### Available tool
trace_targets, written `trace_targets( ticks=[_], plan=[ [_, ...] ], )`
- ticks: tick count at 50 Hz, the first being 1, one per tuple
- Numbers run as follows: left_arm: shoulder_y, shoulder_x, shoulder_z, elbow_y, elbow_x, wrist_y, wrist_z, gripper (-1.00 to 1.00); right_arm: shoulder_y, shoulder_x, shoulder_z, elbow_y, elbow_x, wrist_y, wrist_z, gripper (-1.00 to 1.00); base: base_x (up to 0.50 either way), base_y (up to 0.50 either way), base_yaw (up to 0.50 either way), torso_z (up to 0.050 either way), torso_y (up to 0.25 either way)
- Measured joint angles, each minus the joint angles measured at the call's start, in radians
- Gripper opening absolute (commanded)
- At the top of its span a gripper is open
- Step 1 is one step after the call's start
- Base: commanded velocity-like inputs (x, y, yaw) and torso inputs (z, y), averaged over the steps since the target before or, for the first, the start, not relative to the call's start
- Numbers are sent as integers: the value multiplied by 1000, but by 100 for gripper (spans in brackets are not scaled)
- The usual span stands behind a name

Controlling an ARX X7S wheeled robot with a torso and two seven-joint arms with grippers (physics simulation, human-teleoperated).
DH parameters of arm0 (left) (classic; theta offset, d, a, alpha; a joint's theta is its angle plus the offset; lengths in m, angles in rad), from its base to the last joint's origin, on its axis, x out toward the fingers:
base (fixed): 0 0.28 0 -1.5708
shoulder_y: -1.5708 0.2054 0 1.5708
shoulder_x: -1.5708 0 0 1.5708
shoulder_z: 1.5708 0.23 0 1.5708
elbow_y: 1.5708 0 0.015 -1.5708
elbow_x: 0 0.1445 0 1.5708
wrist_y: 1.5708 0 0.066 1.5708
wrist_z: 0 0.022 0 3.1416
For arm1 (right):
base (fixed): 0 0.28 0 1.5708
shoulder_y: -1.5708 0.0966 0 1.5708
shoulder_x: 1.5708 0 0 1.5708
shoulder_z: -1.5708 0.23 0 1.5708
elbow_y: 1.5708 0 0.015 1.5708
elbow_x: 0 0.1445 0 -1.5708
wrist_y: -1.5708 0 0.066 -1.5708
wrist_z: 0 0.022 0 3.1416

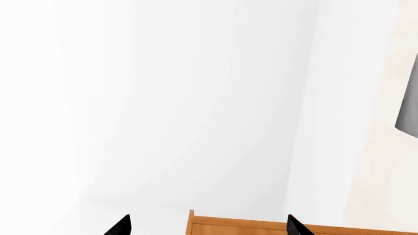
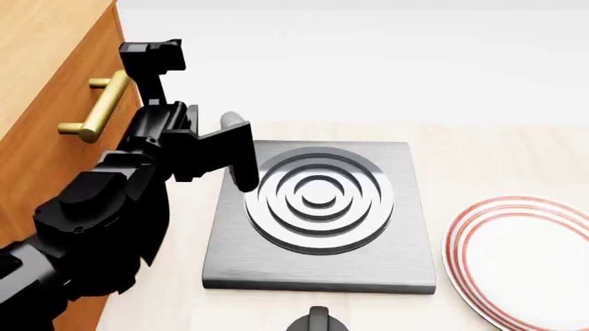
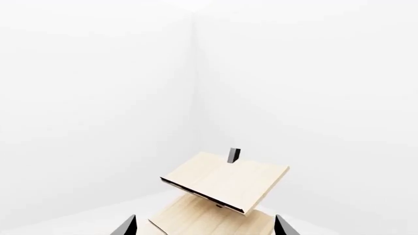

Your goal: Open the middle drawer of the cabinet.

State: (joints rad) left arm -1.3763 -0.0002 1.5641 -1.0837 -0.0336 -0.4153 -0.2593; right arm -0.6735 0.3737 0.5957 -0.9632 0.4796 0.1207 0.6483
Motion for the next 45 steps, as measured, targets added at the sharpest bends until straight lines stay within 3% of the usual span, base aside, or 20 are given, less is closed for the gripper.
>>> trace_targets(
  ticks=[45],
  plan=[
    [119, 0, -3, -15, -33, 6, -43, 100, 9, -10, -1, -1, -1, 7, -17, 100, 0, 0, 0, 0, 0]
  ],
)
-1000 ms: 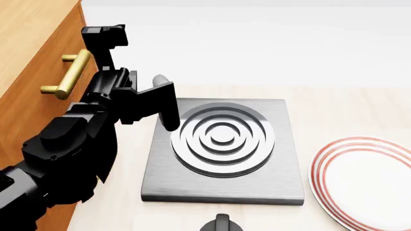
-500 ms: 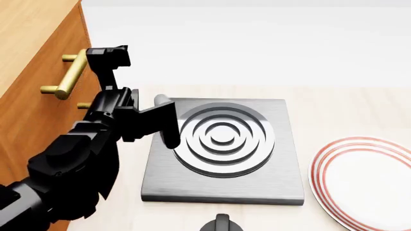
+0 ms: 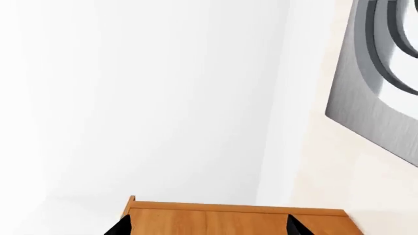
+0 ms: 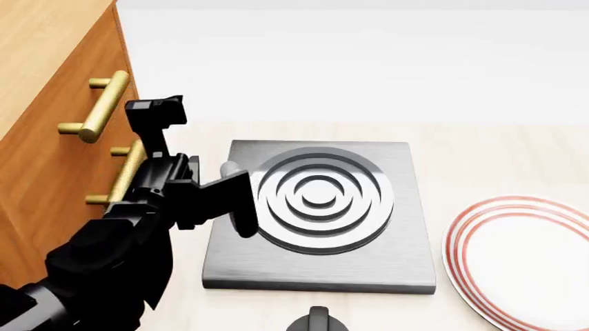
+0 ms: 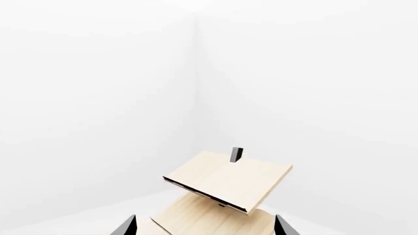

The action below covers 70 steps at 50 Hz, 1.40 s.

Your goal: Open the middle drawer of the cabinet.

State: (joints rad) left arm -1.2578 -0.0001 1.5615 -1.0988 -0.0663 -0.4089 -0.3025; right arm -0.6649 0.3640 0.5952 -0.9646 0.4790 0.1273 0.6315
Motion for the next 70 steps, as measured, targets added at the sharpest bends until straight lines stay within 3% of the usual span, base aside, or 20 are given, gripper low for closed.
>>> trace_targets(
  ticks=[70],
  plan=[
    [105, 0, -14, -82, -64, 52, -62, 100, 13, -9, -1, 3, -2, 12, -18, 100, 0, 0, 0, 0, 0]
  ],
)
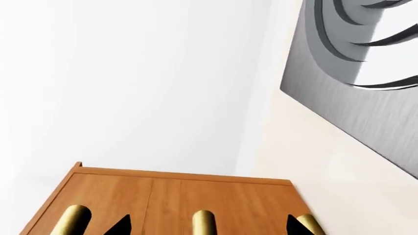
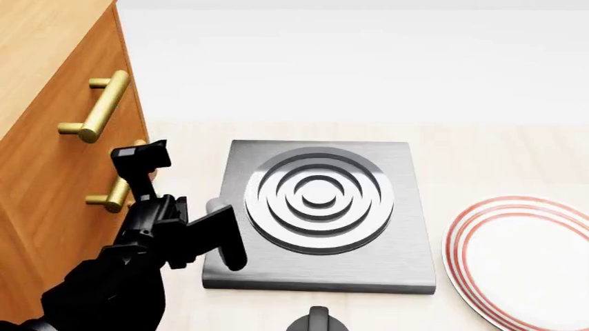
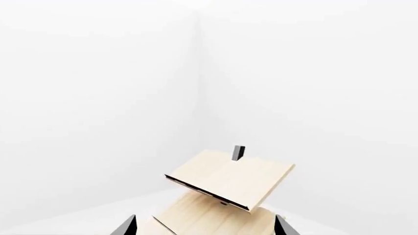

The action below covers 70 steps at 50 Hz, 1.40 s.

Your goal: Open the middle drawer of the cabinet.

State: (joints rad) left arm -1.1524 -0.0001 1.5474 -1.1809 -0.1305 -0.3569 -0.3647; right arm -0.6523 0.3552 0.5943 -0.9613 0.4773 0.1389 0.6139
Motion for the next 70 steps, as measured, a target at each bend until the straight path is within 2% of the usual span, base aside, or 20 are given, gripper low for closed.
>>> trace_targets(
  ticks=[70],
  plan=[
    [22, 0, -19, -115, 22, 30, 4, 100, 13, -2, -7, 0, -3, 16, -7, 100, 0, 0, 0, 0, 0]
  ],
)
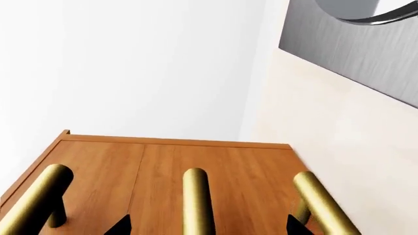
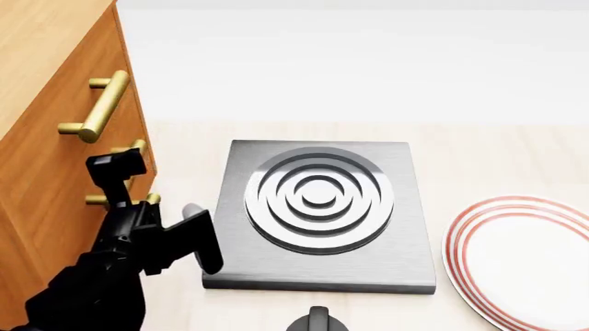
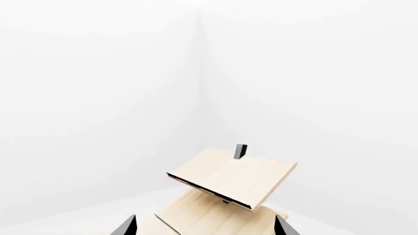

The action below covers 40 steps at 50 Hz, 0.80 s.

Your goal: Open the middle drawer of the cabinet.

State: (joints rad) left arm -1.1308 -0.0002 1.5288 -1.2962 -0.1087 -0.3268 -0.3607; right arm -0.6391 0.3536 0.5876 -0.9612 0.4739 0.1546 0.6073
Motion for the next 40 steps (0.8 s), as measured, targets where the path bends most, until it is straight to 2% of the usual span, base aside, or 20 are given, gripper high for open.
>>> trace_targets(
  ticks=[40],
  plan=[
    [11, -12, -106, -12, 90, -26, 1, 100, 5, 0, -9, 0, -8, 4, -2, 100, 0, 0, 0, 0, 0]
  ],
)
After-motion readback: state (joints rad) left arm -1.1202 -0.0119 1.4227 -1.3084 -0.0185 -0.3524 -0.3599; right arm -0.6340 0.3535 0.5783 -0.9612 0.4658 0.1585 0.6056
